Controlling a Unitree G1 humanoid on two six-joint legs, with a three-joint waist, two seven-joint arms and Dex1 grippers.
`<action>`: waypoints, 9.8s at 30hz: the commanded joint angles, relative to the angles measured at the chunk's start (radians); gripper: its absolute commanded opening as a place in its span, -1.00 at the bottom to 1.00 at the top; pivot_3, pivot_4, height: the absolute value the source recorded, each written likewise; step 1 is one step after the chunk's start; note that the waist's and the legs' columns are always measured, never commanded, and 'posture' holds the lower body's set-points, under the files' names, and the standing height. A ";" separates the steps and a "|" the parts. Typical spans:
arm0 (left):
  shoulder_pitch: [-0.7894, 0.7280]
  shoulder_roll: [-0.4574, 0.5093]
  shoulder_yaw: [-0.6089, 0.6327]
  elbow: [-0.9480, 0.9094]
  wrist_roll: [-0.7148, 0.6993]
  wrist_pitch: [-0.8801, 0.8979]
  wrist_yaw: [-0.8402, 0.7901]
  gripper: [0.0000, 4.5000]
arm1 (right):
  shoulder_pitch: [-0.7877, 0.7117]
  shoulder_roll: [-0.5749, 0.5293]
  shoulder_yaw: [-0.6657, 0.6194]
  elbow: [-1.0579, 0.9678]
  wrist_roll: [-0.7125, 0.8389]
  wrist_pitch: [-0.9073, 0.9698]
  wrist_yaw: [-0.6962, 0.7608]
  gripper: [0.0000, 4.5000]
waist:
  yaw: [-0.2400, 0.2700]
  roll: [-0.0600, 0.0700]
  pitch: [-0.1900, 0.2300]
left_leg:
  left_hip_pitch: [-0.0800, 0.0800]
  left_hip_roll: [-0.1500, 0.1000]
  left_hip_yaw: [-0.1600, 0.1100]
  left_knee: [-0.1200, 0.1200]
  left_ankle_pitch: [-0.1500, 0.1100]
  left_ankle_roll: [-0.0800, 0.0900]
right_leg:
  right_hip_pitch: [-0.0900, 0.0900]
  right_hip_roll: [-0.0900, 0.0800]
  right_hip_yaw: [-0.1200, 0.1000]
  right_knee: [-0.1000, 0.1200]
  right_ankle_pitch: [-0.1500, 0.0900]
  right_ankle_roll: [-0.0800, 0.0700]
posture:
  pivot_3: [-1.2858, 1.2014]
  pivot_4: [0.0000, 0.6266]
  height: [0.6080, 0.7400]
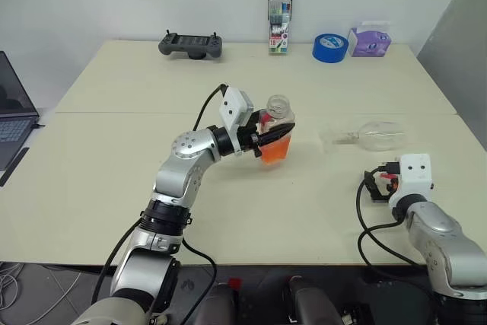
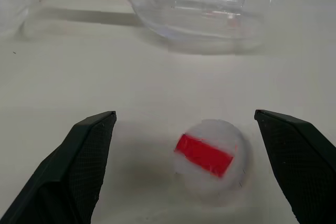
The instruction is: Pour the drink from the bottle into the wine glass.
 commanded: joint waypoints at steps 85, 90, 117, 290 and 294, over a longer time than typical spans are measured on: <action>0.399 0.258 -0.049 -0.530 -0.067 0.266 0.101 0.99 | -0.180 0.603 -0.373 0.016 1.110 -0.056 -0.442 1.00 | -0.012 0.001 -0.001 | -0.002 0.002 -0.004 -0.003 0.000 0.000 | -0.003 0.000 0.000 0.001 0.001 -0.001 | 0.03 -0.52 1.00; 0.349 0.247 -0.065 -0.513 -0.058 0.270 0.075 0.99 | -0.212 0.587 -0.369 0.152 1.206 -0.151 -0.473 1.00 | -0.012 0.001 -0.001 | -0.002 0.002 -0.001 -0.003 0.000 0.000 | -0.003 0.001 0.000 0.000 0.001 -0.001 | 0.03 -0.52 1.00; 0.314 0.213 -0.051 -0.487 -0.023 0.283 0.103 1.00 | -0.618 0.402 -0.394 0.937 0.980 -0.470 -0.124 0.74 | -0.011 0.002 0.000 | -0.002 0.002 0.003 -0.002 0.000 0.000 | -0.004 0.001 0.001 0.001 0.001 -0.001 | 0.03 -0.52 1.00; -0.342 0.214 -0.026 0.443 0.486 -0.607 0.341 -0.16 | -0.255 -0.216 -0.080 -0.199 0.540 -0.053 0.510 1.00 | 0.015 -0.004 0.003 | -0.007 -0.003 -0.007 -0.001 -0.001 0.000 | -0.001 -0.010 -0.010 -0.007 0.001 0.001 | 0.03 -0.52 1.00; -0.398 0.210 -0.078 0.578 0.573 -0.726 0.381 -0.17 | -0.231 -0.221 -0.063 -0.207 0.531 -0.073 0.500 1.00 | 0.001 -0.005 0.003 | -0.007 -0.002 -0.006 -0.001 -0.001 0.000 | -0.002 -0.004 -0.009 -0.004 0.001 0.001 | 0.03 -0.52 1.00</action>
